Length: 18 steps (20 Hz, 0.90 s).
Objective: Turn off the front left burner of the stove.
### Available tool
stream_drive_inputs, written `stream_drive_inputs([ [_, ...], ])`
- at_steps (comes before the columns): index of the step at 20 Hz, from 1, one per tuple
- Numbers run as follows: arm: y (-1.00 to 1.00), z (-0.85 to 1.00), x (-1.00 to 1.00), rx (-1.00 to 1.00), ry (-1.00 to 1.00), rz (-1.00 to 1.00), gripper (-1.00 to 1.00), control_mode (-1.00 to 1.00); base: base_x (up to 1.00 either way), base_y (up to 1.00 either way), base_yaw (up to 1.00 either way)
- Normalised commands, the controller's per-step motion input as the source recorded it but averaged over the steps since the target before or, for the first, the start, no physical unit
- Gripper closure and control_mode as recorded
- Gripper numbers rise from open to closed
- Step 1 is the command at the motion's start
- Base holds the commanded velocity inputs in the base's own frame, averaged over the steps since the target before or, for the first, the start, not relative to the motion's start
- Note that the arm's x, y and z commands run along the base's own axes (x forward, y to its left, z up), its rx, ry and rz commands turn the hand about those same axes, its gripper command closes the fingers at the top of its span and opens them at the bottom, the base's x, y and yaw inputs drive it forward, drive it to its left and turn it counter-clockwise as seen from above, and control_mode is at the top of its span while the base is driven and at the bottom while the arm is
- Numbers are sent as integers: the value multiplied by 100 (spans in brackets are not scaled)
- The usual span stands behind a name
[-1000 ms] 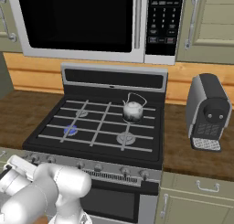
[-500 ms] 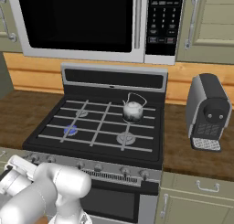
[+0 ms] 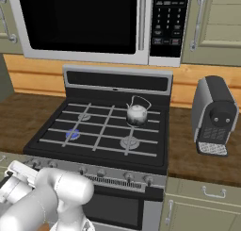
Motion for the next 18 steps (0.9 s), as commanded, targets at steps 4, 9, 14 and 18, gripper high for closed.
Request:
stream_drive_inputs([
  [4,0,0,0,0,0,0,100,-100,0,0,0],
  [9,0,2,0,3,0,-2,100,-100,0,0,0],
  [14,-1,16,0,25,0,-9,100,-100,0,0,0],
  [18,-10,22,0,51,0,-15,100,-100,0,0,0],
])
